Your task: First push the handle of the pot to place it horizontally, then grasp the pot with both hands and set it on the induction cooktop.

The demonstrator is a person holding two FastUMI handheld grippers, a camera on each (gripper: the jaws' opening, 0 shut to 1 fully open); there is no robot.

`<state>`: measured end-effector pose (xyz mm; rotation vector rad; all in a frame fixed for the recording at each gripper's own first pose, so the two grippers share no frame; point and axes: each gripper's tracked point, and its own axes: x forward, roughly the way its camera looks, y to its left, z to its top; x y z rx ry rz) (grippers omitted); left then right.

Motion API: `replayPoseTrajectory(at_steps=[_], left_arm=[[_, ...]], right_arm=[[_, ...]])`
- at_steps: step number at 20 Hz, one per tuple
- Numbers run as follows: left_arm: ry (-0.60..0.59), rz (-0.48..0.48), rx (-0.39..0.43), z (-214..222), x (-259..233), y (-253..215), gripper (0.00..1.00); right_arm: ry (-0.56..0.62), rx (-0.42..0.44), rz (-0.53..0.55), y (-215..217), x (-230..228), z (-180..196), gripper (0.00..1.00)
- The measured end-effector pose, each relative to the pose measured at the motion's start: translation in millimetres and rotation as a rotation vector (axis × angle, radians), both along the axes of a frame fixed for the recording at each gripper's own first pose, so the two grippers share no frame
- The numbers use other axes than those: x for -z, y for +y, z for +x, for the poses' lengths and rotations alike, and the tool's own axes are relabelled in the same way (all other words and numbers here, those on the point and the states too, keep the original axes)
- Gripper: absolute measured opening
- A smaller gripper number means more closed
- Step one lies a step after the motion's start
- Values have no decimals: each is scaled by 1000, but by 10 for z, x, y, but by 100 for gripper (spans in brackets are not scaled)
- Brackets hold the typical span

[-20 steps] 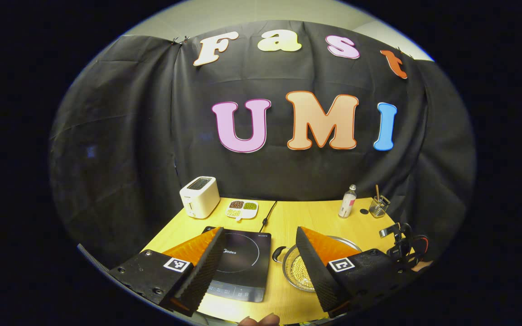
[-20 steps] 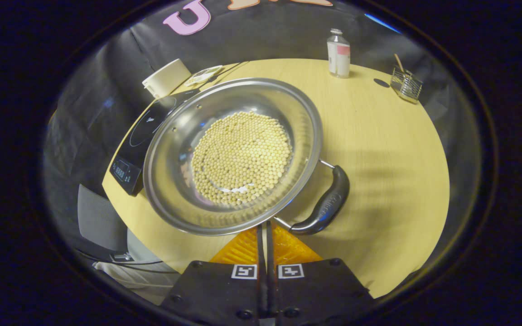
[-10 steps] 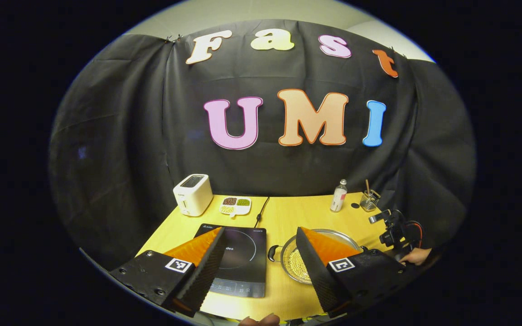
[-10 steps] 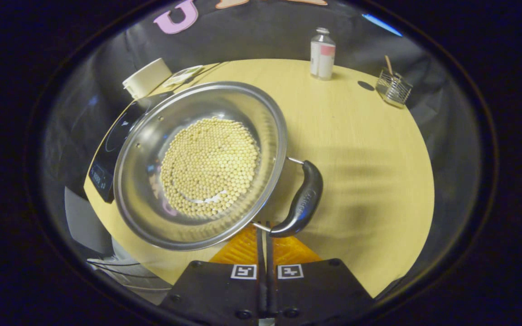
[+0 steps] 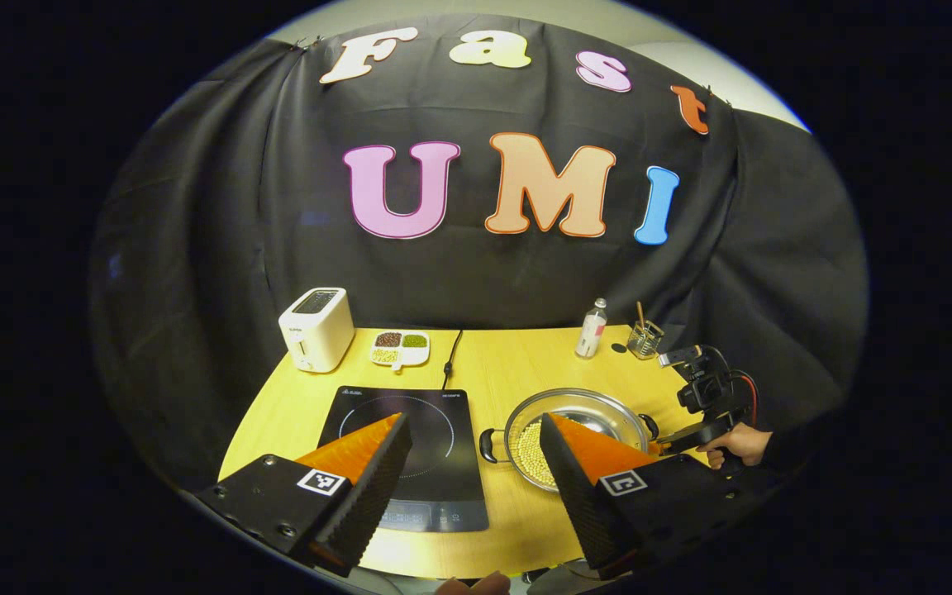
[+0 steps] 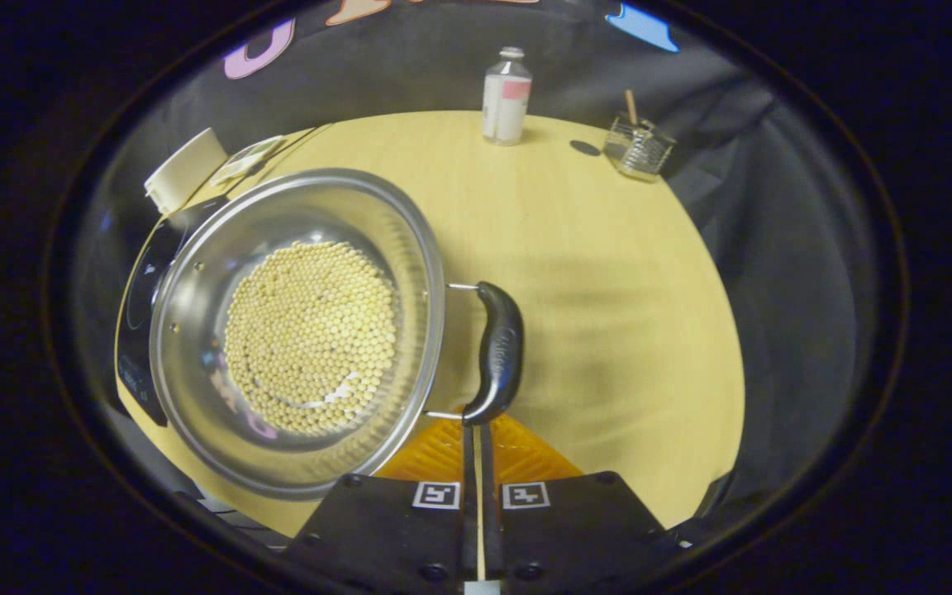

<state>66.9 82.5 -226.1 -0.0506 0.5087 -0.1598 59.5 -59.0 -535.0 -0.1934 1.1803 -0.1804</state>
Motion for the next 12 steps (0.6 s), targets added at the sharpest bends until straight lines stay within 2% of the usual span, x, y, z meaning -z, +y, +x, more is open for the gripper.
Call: replayPoseTrajectory(at_steps=[2,4,5,6,7,8,9,10,12], left_arm=[[-1,-19,30,52,89,-3,96],[30,-22,52,100,225,-2,96],[38,-36,69,138,272,-46,96],[59,-56,84,175,358,-121,92],[100,-78,101,199,497,-193,95],[144,-97,104,218,635,-262,95],[194,-114,102,225,771,-298,96],[230,-142,106,253,881,-383,96],[303,-154,110,298,1102,-490,95]], right_arm=[[-60,5,-58,-43,-179,-47,5],[-134,24,-30,40,-362,-41,6],[-162,40,-2,101,-444,-5,12],[-178,55,13,105,-488,-14,24],[-189,69,27,111,-522,21,30],[-195,82,50,130,-522,63,30],[-190,86,86,179,-519,105,36],[-188,79,114,219,-522,142,37],[-186,57,124,192,-477,242,54]])
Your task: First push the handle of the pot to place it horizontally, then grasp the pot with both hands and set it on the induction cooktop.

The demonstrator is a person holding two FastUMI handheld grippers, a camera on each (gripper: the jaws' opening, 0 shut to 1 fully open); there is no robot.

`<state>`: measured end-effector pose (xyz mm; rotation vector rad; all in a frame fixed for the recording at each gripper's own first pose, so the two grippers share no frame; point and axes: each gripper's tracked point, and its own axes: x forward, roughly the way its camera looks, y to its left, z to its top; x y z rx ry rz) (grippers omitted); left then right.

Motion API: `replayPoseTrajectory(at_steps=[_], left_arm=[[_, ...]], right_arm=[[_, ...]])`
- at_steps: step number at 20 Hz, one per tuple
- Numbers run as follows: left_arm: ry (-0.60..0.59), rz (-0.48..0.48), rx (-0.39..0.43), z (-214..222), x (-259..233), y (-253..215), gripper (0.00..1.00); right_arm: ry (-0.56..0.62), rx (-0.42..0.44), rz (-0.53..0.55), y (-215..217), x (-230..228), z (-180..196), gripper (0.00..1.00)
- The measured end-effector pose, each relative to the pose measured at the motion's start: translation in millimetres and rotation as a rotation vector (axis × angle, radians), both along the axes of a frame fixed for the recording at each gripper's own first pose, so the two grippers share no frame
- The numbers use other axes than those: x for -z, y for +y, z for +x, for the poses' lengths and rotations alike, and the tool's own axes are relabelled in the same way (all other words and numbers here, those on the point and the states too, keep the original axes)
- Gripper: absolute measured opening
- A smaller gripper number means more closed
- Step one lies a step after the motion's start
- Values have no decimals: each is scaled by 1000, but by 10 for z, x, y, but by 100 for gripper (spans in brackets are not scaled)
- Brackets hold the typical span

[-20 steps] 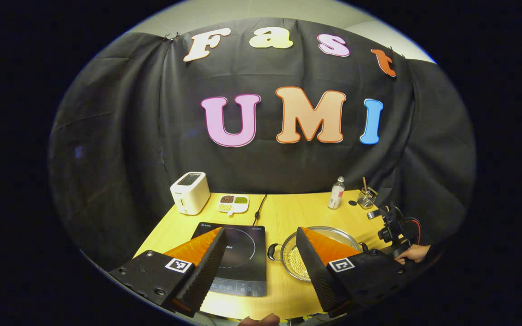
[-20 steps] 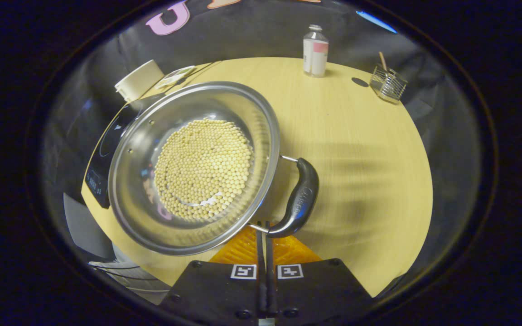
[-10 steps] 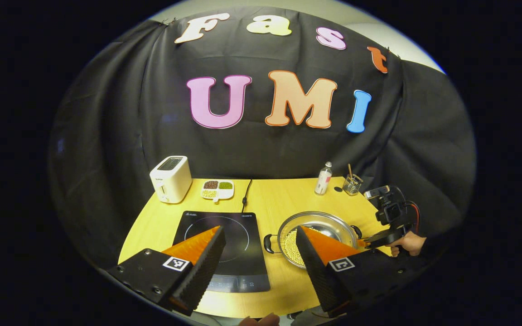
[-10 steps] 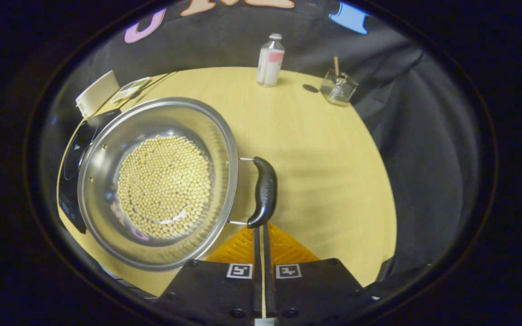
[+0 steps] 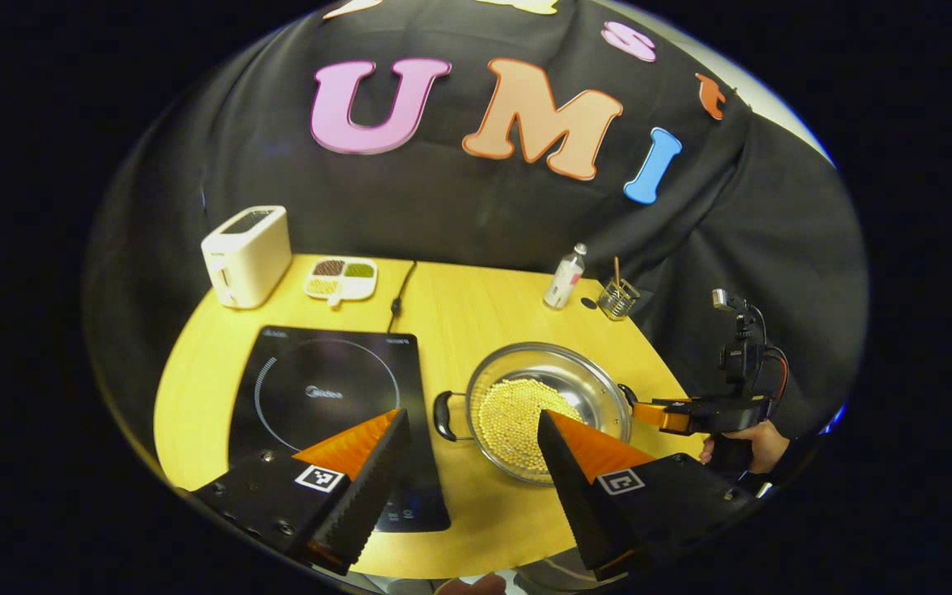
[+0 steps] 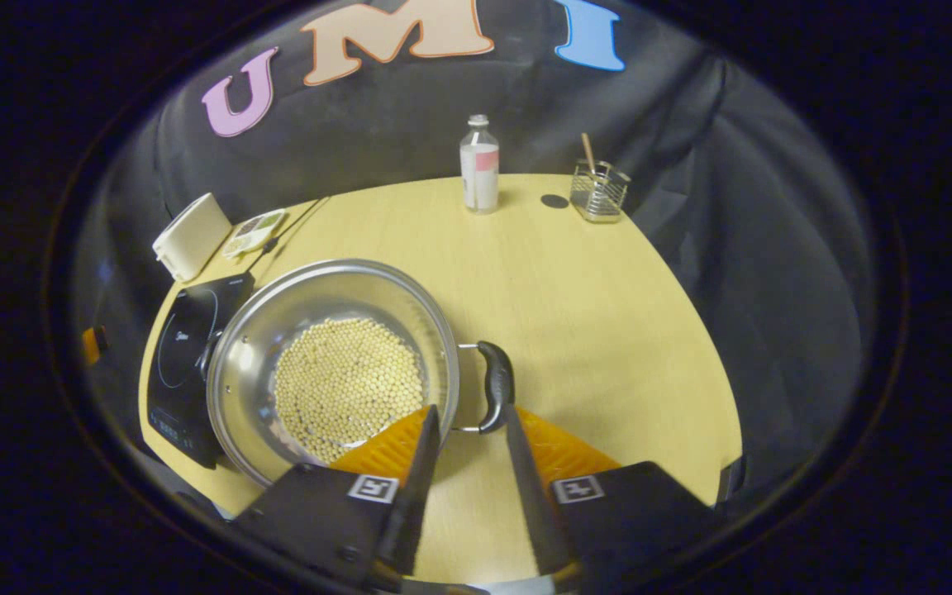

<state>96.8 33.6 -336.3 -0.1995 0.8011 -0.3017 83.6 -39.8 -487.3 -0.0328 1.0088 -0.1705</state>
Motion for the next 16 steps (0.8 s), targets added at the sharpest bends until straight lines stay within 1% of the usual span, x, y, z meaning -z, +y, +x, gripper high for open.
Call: replayPoseTrajectory(at_steps=[1,2,4,6,7,8,9,10,11,12,14,15,16], left_arm=[[32,21,-2,27,112,5,95],[59,43,-6,56,220,19,95],[108,72,-23,114,432,-1,96],[171,77,-34,145,635,-59,96],[196,74,-32,186,758,-112,96],[220,82,-26,221,859,-162,96],[239,102,-19,245,963,-173,96],[261,131,-20,250,1078,-154,96],[285,151,-20,240,1160,-158,95],[294,150,-20,257,1229,-213,94],[311,169,-27,293,1314,-224,93],[319,173,-27,309,1335,-235,99],[335,173,-26,309,1393,-251,92]], right_arm=[[6,-4,9,-7,32,33,72],[13,-1,15,-31,62,55,75],[27,0,31,-66,138,118,75],[45,-13,68,-51,240,176,77],[66,-22,82,-43,301,181,77],[74,-33,87,-55,348,199,80],[78,-48,82,-86,384,222,77],[85,-59,81,-130,437,224,77],[99,-61,96,-131,489,227,80],[110,-56,122,-130,498,209,87],[116,-50,159,-152,562,231,88],[113,-47,166,-167,572,247,87],[113,-44,168,-191,580,245,87]])
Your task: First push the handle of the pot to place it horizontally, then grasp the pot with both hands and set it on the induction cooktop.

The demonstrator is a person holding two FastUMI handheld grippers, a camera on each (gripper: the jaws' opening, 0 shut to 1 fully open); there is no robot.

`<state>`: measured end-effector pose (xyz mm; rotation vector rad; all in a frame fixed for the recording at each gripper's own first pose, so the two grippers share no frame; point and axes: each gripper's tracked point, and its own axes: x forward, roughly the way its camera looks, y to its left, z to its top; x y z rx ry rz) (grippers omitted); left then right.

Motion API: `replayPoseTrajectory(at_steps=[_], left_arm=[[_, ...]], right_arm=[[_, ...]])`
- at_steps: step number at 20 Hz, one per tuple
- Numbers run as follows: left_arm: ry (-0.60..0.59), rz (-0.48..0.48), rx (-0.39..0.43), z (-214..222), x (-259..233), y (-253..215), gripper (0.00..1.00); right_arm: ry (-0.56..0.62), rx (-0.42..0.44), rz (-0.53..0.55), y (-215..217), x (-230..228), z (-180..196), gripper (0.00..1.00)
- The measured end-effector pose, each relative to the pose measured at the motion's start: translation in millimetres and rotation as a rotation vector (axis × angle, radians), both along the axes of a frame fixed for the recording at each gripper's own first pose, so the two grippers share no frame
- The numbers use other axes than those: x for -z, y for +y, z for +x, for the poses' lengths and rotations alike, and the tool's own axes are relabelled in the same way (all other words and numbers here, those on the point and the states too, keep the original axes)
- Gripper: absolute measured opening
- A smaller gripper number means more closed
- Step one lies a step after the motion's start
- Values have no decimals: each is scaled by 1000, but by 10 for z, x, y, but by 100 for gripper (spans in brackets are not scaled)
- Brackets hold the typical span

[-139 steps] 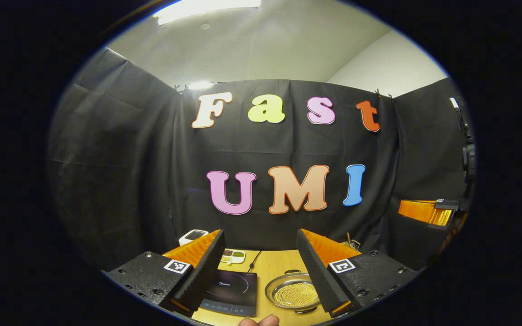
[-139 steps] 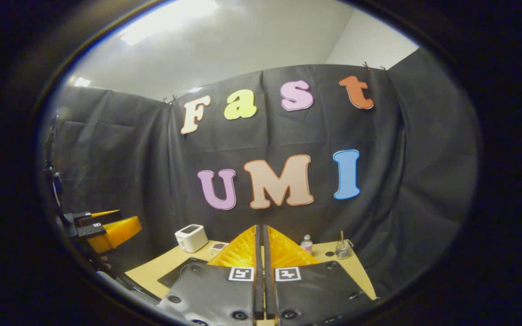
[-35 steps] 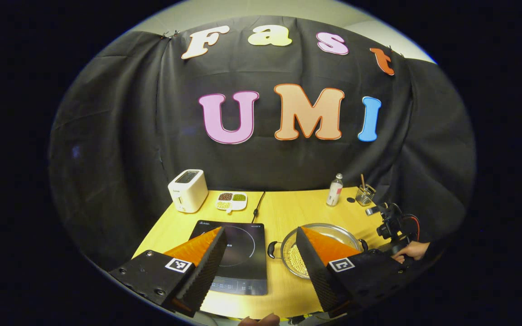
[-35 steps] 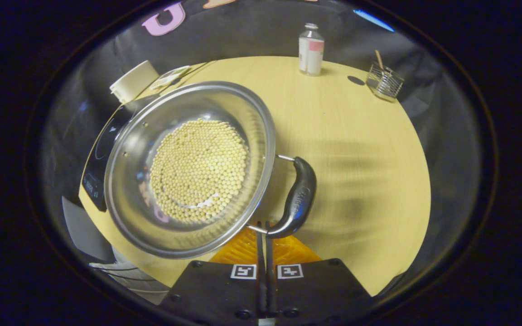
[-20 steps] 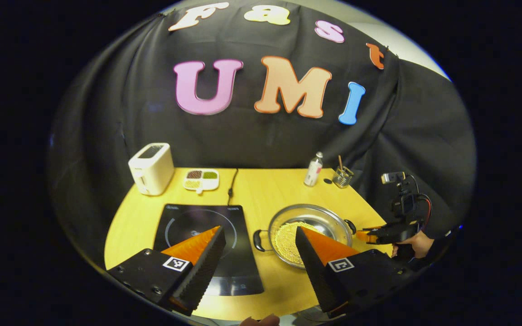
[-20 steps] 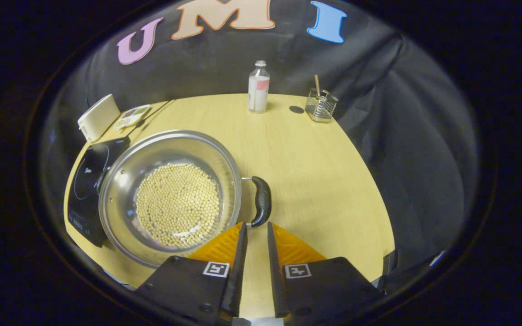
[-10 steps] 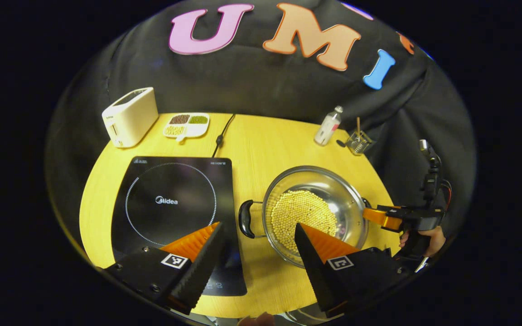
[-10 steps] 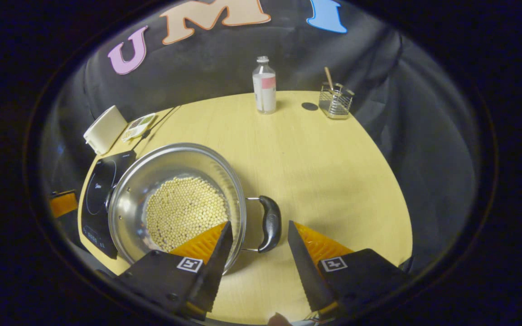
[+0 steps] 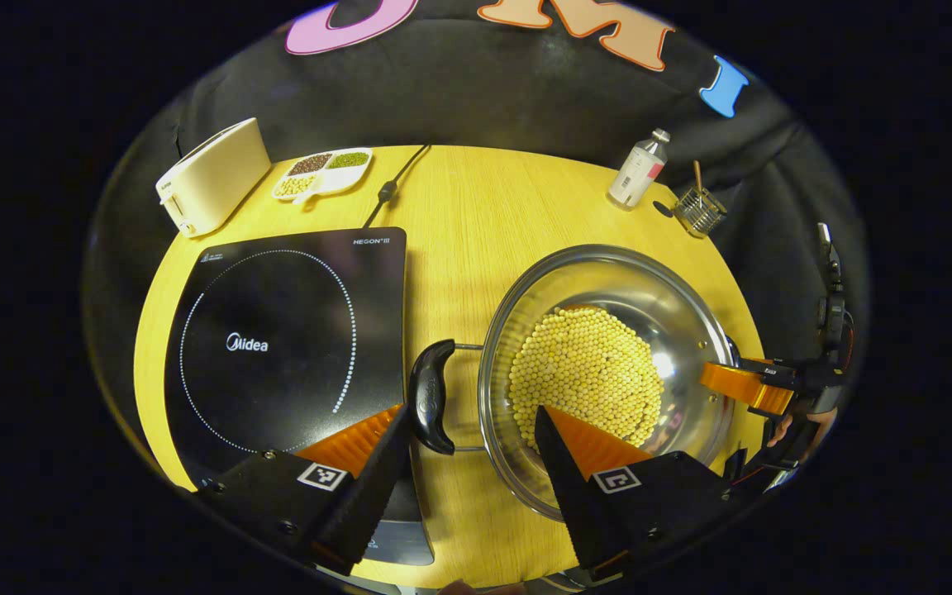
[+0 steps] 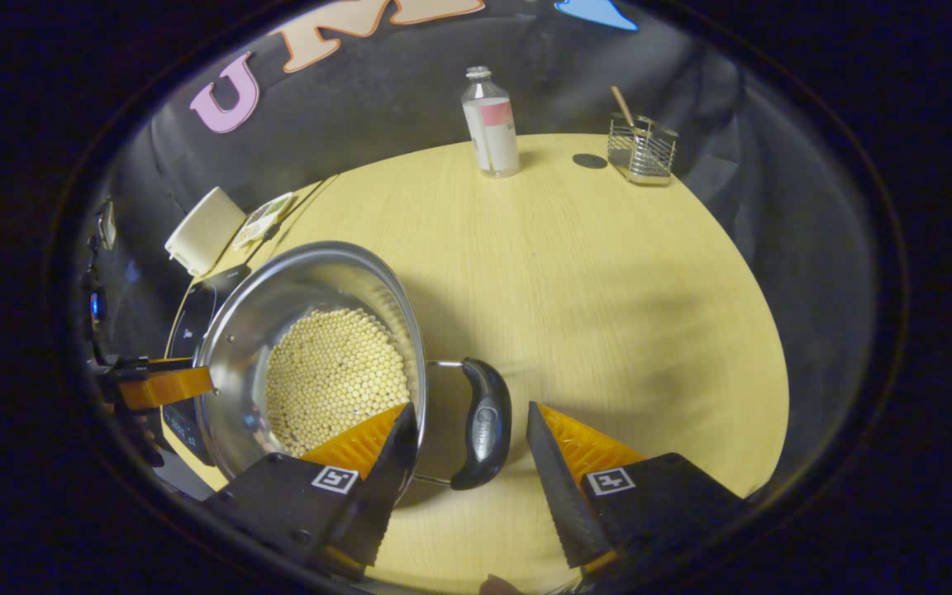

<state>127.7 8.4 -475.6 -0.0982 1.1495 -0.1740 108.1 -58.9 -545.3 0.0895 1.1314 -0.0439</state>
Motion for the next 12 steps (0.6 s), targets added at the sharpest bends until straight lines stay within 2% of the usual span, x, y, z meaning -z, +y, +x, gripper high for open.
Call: replayPoseTrajectory(at_steps=[2,3,6,8,10,11,12], left_arm=[[23,21,-7,21,108,35,90],[32,22,-10,36,160,23,89],[56,34,-20,64,285,-21,83],[86,51,-34,36,382,-14,80],[94,54,-57,59,405,-40,70],[101,59,-58,61,417,-35,72],[108,53,-60,51,404,-39,70]], right_arm=[[3,-5,8,10,49,41,87],[5,-11,4,-12,47,47,80],[9,-14,11,14,111,65,81],[7,-14,-13,-25,76,64,64],[19,14,-3,-35,81,41,59],[18,18,14,-27,71,64,54],[21,28,30,-22,118,78,54]])
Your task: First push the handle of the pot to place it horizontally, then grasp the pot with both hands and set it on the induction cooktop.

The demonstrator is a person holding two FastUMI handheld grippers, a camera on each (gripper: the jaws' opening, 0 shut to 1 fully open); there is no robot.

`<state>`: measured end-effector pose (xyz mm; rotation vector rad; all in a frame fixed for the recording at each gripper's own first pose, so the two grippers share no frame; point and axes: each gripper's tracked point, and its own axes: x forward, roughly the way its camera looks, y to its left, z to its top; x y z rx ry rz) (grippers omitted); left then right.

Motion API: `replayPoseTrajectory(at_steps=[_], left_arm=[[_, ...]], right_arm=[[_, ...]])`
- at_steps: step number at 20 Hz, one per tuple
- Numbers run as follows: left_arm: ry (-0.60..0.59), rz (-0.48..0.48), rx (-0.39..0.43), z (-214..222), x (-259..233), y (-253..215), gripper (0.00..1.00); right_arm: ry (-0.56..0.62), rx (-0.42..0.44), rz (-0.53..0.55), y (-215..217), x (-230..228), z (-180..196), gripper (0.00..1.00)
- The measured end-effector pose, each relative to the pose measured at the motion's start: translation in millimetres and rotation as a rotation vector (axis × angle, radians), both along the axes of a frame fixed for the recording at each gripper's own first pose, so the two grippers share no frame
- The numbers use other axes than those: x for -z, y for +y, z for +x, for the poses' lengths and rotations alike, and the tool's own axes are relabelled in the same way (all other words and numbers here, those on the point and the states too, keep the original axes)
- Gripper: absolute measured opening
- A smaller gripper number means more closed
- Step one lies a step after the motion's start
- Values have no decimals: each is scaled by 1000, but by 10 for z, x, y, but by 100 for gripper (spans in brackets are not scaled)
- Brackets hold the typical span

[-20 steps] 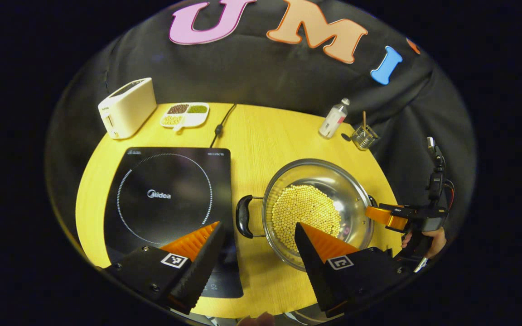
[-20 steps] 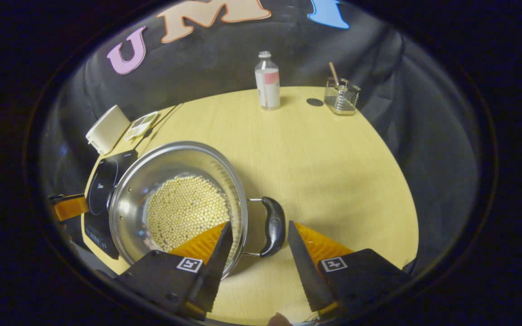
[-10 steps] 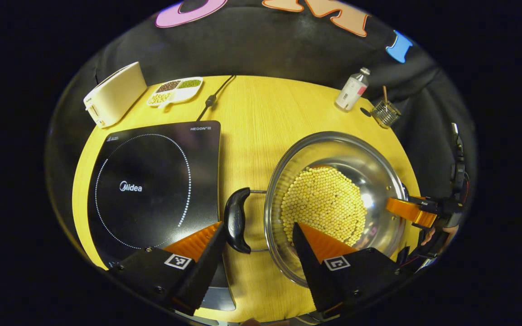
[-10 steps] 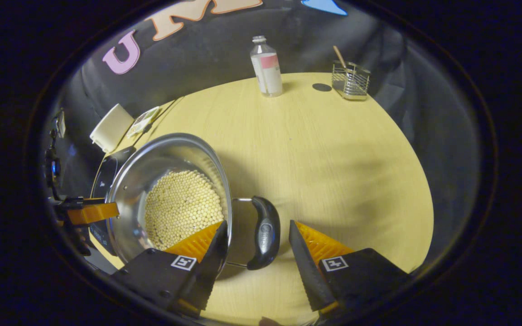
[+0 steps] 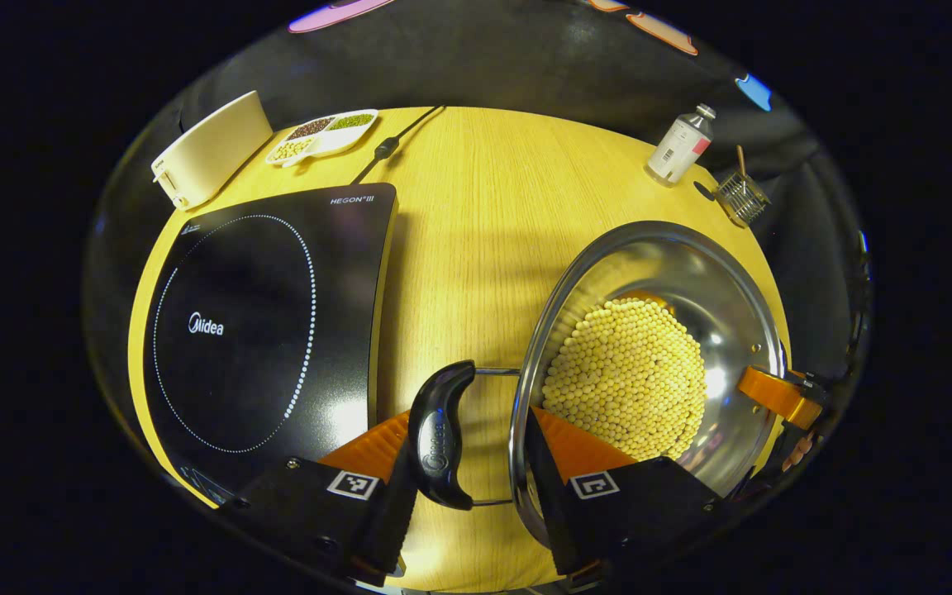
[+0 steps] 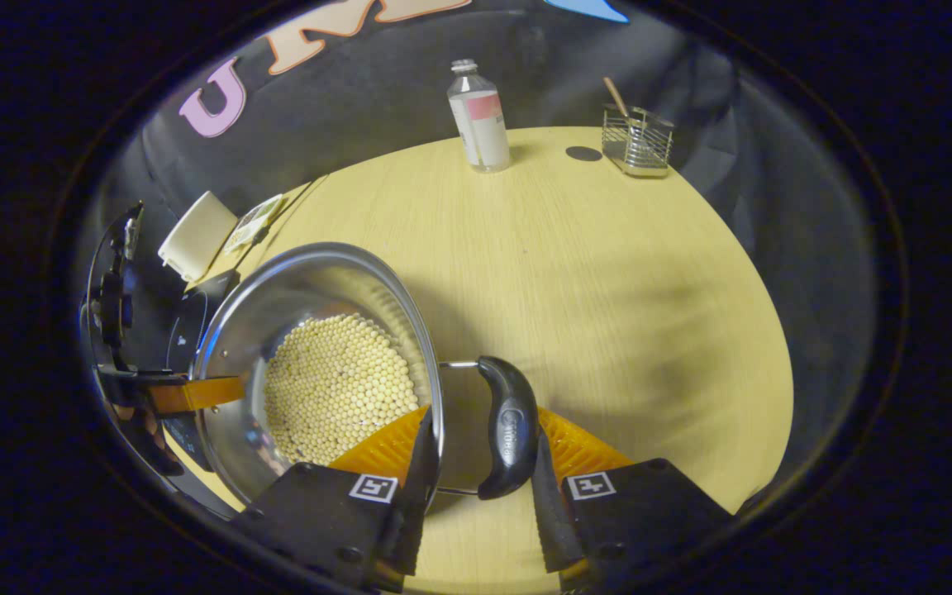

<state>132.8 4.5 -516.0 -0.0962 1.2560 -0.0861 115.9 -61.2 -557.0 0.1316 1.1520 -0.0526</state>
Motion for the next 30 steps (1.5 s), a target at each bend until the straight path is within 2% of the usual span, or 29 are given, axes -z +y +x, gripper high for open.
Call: replayPoseTrajectory(at_steps=[4,5,7,8,13,19,25,26,30], left_arm=[[15,-41,-38,-25,-66,-32,65],[1,-40,-31,-7,-120,-22,61],[-19,-35,-22,14,-243,48,56],[-23,-31,-23,31,-311,92,58],[-50,-12,-39,10,-688,381,56],[-73,-25,-74,17,-889,804,56],[-89,-51,-75,91,-893,1519,54],[-85,-58,-71,99,-869,1654,58],[-98,-80,-26,198,-808,2207,57]], right_arm=[[10,29,48,16,-83,-9,36],[6,29,56,31,-102,10,42],[7,37,88,87,-171,-5,42],[3,37,103,141,-222,-20,42],[-19,32,164,493,-423,48,42],[-32,-4,173,996,-609,165,41],[-35,-12,146,1754,-607,239,41],[-32,-6,137,1902,-603,222,41],[-26,17,108,2479,-552,181,42]])
